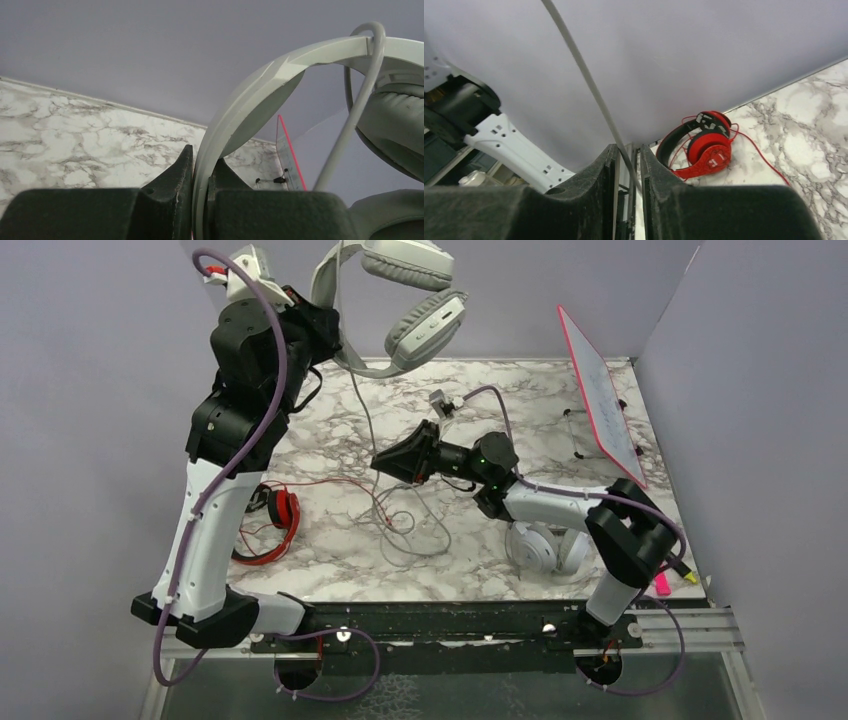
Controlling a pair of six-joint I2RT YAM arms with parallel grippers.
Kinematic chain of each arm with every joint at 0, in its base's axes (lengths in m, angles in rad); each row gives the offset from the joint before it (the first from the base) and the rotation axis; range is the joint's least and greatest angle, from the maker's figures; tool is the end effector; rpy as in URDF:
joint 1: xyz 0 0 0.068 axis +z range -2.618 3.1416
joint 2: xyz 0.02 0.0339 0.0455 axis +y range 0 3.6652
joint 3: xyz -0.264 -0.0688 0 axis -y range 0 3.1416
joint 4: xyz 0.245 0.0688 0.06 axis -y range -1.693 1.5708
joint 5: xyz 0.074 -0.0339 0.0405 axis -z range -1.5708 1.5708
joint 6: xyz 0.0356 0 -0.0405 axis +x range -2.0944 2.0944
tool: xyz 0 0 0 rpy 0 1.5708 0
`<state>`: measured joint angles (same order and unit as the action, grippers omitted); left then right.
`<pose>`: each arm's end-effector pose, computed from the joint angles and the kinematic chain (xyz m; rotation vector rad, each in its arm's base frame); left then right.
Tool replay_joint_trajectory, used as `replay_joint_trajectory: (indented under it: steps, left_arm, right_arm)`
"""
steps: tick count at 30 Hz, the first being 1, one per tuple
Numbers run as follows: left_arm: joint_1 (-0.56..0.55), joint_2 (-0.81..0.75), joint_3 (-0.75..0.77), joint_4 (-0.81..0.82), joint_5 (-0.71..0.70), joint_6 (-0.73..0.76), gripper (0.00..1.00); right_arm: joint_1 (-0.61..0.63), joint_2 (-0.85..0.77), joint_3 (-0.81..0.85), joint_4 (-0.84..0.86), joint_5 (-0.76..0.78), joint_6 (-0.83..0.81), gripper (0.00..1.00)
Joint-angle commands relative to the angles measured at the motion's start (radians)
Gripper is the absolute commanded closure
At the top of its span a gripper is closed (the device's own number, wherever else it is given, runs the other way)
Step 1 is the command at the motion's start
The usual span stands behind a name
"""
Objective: Wrap the headphones
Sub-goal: Wrap the headphones cable around the headphones.
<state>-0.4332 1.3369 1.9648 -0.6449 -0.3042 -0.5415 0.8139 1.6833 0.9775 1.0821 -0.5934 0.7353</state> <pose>0.2130 -0.0868 0.5610 -0.3260 1.5778 -0.5177 0.2405 0.2836 0.3006 -0.6495 1.3051 1.6580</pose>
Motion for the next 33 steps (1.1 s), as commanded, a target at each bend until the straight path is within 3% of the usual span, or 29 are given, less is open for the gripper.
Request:
replay_joint_trajectory:
  steps: [1,6,11,17,21,26,29,33]
  left_arm:
    - [0.004,-0.028,0.104,0.078,0.014,-0.055,1.0]
    - [0.004,-0.018,0.141,0.064,0.017,-0.055,1.0]
    - [0.003,0.0,0.171,0.053,0.026,-0.051,1.0]
    - [0.004,0.026,0.201,0.021,-0.005,-0.024,1.0]
    - [0.004,0.03,0.192,0.014,-0.012,-0.012,1.0]
    - [0.004,0.03,0.182,0.012,-0.012,-0.011,1.0]
    - [0.004,0.027,0.173,0.013,-0.008,-0.016,1.0]
    - [0.003,0.026,0.176,0.013,-0.003,-0.023,1.0]
  right_arm:
    - [0.007,0.079,0.067,0.1,0.049,-0.076,0.72]
    - [0.006,0.163,0.104,0.157,0.054,-0.078,0.61]
    - [0.01,0.273,0.209,0.199,-0.034,-0.054,0.49]
    - [0.007,0.169,0.062,0.222,-0.019,-0.103,0.22]
    - [-0.033,0.055,-0.041,0.103,-0.009,-0.151,0.18]
    - [-0.082,-0.022,-0.137,0.131,-0.104,-0.201,0.13]
    - [-0.051,0.027,-0.104,0.231,-0.206,-0.188,0.12]
    - [-0.013,0.115,-0.039,0.262,-0.169,-0.202,0.1]
